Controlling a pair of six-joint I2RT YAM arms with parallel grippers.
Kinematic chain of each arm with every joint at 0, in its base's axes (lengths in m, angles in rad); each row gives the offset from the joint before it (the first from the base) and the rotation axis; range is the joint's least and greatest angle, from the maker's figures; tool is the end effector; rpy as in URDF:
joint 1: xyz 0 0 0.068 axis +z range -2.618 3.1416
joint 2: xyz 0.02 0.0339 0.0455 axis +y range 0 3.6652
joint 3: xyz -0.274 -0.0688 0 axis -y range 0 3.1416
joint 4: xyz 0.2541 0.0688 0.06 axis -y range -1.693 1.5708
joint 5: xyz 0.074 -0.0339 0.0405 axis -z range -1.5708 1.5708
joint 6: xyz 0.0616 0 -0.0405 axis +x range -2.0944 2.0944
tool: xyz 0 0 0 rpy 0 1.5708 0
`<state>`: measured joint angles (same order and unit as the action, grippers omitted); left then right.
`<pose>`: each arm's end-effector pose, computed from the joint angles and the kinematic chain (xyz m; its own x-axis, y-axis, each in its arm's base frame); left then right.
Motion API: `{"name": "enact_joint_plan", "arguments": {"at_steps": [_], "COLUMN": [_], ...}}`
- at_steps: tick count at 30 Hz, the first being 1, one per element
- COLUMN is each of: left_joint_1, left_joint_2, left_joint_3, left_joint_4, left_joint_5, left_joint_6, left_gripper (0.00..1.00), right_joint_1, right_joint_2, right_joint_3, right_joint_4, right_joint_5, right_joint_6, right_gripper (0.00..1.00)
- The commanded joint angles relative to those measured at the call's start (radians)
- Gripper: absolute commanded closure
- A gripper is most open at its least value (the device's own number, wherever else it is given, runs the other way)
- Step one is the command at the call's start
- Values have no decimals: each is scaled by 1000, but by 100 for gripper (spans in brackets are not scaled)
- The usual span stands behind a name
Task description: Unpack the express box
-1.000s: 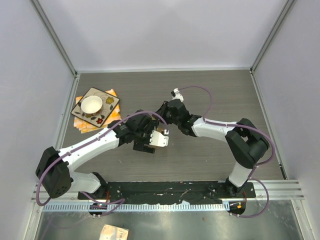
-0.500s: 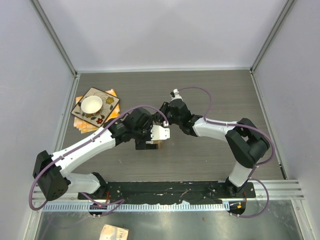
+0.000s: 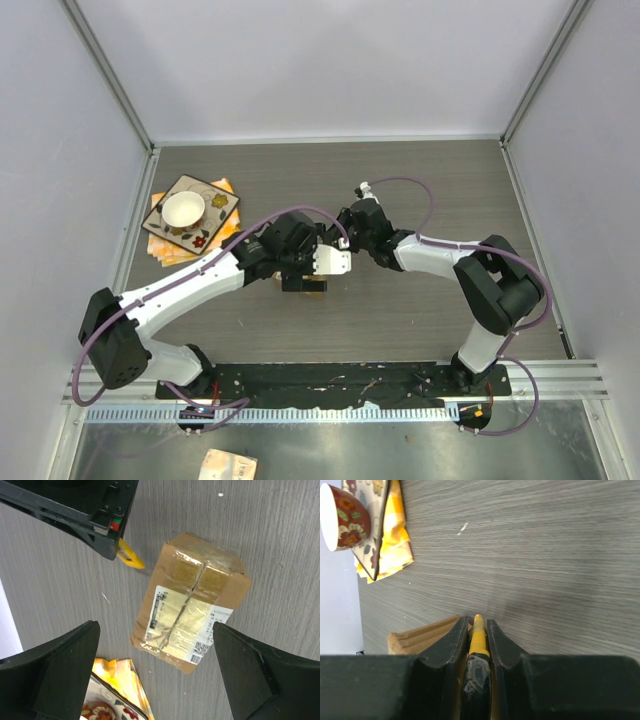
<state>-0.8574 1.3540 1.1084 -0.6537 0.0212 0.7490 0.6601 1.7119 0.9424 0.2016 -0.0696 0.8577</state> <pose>0.1996 -0.2326 0.2714 0.1454 0.8722 -0.4669 0.9088 0.0688 0.4115 0.3110 0.2468 0.1782 -0.7756 0.3531 -0.5232 -0.1091 0.7414 0.6621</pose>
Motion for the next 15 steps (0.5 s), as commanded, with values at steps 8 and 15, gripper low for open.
{"name": "enact_joint_plan", "arguments": {"at_steps": [8, 15], "left_joint_1": [-14, -14], "left_joint_2": [36, 62], "left_joint_3": [-48, -67], "left_joint_4": [134, 172], "left_joint_5": [-67, -81], "left_joint_6": [108, 142], "left_gripper": [0, 0], "right_joint_1": [-4, -4], "right_joint_2": [-38, -21], "right_joint_3": [-34, -34], "right_joint_4": [104, 145], "right_joint_5": [-64, -110], "right_joint_6": [0, 6], "right_gripper": [99, 99]}}
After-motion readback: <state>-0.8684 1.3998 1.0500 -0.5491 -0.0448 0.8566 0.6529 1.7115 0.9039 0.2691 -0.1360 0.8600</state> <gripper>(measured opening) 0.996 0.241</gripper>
